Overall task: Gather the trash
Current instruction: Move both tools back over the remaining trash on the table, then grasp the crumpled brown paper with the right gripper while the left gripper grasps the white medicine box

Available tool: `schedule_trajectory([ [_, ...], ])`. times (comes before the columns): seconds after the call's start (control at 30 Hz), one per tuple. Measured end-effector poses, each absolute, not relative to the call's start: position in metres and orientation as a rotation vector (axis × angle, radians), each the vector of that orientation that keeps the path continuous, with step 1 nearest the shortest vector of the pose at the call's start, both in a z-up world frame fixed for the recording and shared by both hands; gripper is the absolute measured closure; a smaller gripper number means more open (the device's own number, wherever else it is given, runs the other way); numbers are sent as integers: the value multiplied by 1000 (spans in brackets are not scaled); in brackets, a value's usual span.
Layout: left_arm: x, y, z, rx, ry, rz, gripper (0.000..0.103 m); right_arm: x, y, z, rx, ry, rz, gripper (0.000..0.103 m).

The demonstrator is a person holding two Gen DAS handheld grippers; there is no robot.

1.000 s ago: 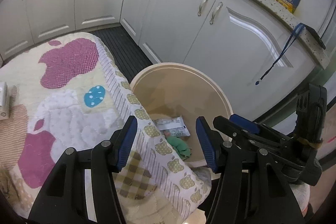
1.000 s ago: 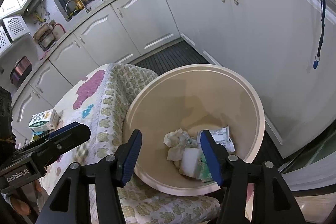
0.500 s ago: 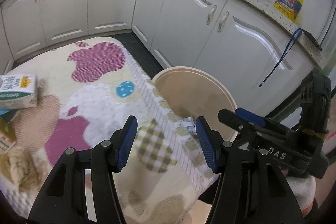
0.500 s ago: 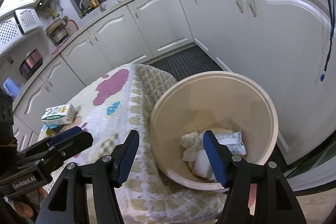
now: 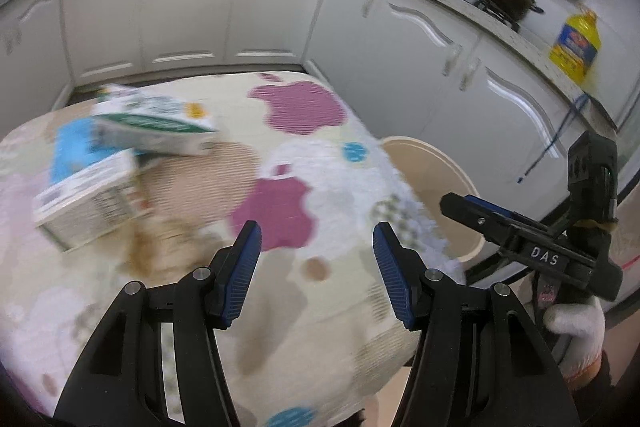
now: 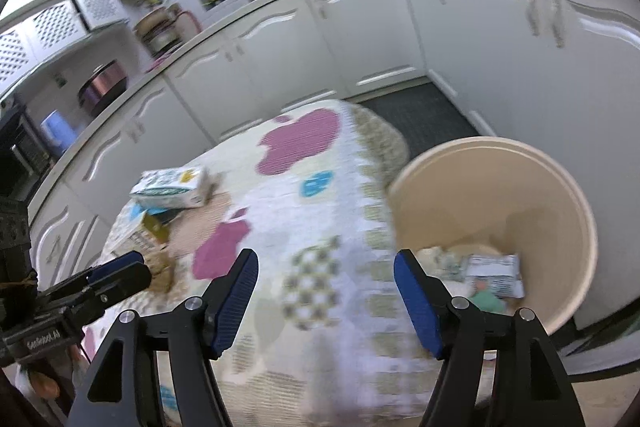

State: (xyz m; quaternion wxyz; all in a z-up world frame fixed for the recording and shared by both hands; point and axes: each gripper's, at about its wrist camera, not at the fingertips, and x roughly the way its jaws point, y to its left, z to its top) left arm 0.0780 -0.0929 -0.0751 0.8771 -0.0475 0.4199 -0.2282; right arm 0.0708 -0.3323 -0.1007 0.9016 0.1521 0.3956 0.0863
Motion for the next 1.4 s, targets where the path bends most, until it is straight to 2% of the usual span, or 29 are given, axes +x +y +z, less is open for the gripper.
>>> schedule_trajectory([
  [0.07, 76, -65, -74, -114, 874, -439, 46, 75, -315, -102, 309, 830, 230, 33],
  [0.2, 75, -15, -74, -139, 864, -377, 35, 82, -278, -105, 289, 857, 335, 33],
  [0.5, 97, 80, -80, -210, 832, -273, 34, 96, -193, -116, 195, 896, 541, 27],
  [0.57, 100, 87, -81, -201, 816, -298, 32, 99, -175, -119, 164, 902, 575, 26],
  [0.67, 105, 87, -84, -146, 809, -338, 24, 104, -155, -125, 125, 907, 613, 26],
  [0.93, 132, 72, -98, 17, 839, -427, 23, 133, -124, -150, 125, 951, 632, 26],
  [1.13, 155, 63, -119, 12, 902, -466, 23, 141, -131, -157, 150, 955, 619, 68],
  [1.17, 156, 61, -121, 1, 906, -480, 24, 140, -133, -156, 150, 955, 620, 70],
  [1.23, 153, 57, -123, -18, 905, -494, 27, 138, -136, -154, 141, 951, 621, 73],
  [1.27, 151, 56, -123, -22, 905, -491, 38, 138, -137, -152, 130, 947, 617, 73],
  [1.3, 149, 55, -123, -23, 909, -484, 52, 137, -139, -150, 119, 941, 613, 74],
  [1.4, 137, 53, -121, -57, 928, -472, 70, 130, -156, -143, 110, 921, 602, 74],
])
